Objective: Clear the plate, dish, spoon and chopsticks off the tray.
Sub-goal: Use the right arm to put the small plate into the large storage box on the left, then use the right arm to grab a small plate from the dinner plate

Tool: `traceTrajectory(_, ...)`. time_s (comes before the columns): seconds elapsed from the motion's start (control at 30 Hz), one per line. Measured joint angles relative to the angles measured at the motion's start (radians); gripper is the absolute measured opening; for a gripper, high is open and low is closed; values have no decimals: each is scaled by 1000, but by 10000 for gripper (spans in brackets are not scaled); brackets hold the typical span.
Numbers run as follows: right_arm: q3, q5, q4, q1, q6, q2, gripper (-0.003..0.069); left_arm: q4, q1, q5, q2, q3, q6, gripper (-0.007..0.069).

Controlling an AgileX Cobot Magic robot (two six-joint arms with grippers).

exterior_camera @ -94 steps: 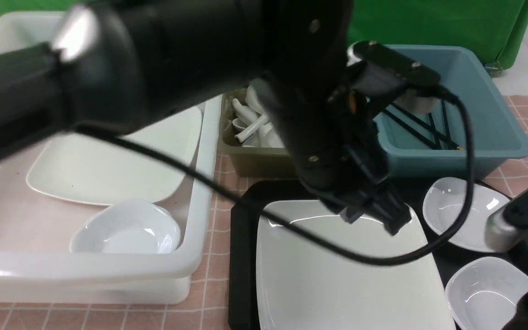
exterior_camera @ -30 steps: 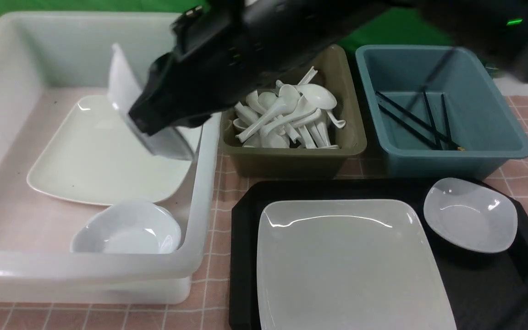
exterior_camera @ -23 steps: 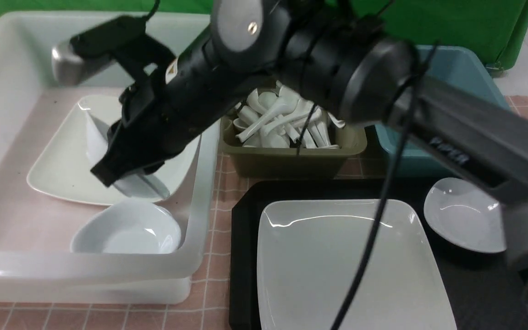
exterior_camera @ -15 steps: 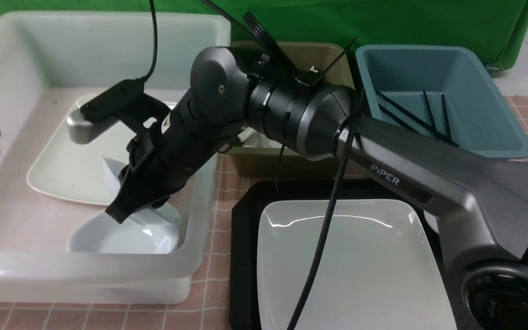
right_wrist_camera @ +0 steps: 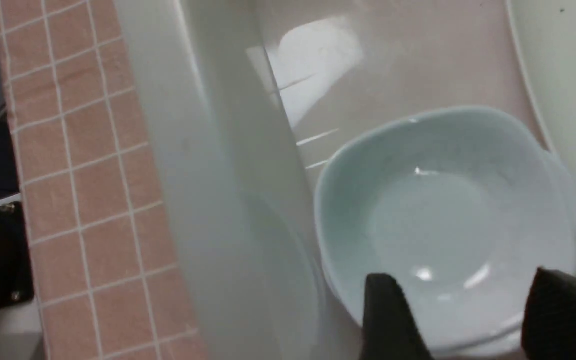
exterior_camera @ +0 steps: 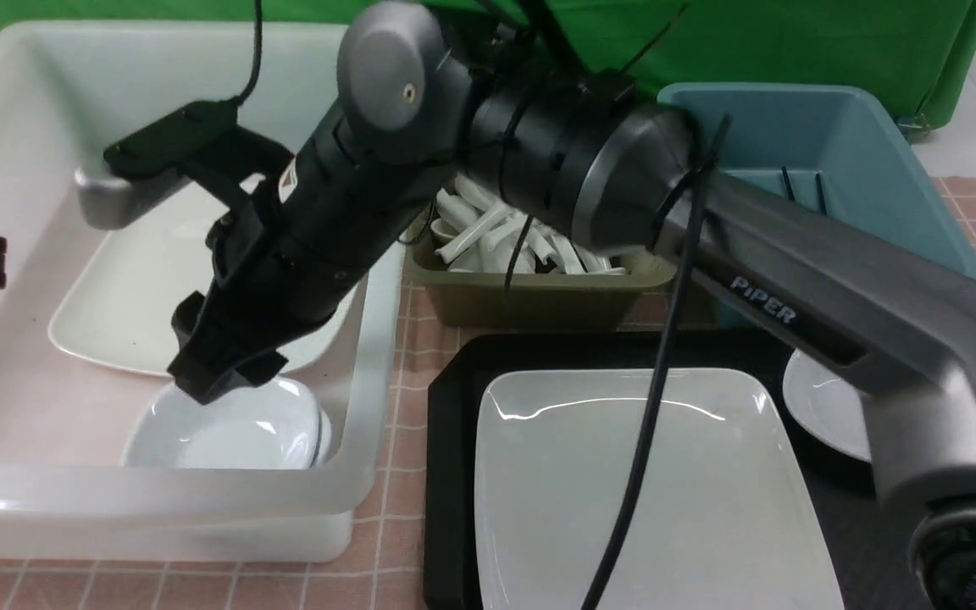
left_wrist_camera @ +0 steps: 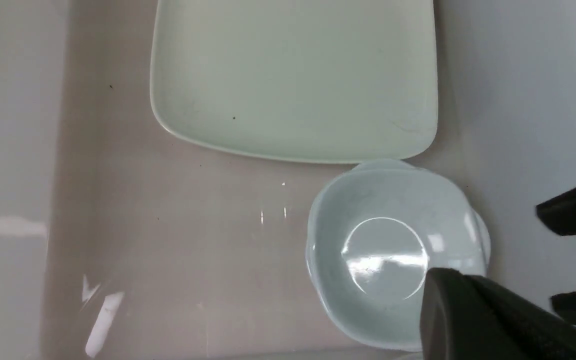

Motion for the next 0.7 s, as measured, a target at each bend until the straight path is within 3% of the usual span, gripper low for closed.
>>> traceTrajectory(0.1,-39,98,-112,-12,33,-53,286,-28,-1,1,0,0,18,-1)
traceTrajectory(0.17,-57,108,-234,-39,89,-111,123,-70,-15,1,0,0,47,-1)
traceTrajectory(0.27,-37,108,-295,-108,131,-207,34,-126,-83,1,0,0,82,-1)
traceTrajectory(0.4,87,108,-318,-210,132,-353,30,-158,-185,4,0,0,101,-1)
traceTrajectory(0.47,295,107,-330,-317,124,-492,39,-165,-296,2,0,0,104,-1)
traceTrajectory(0.5,295,107,-330,-317,124,-492,39,-165,-305,0,0,0,104,-1)
traceTrajectory(0.53,475,106,-337,-392,121,-569,73,-170,-394,-17,6,0,102,-1)
traceTrajectory(0.67,753,95,-348,-516,121,-662,199,-186,-528,-73,55,0,93,-1)
traceTrajectory(0.7,873,61,-351,-560,116,-682,291,-191,-595,-116,103,0,91,-1)
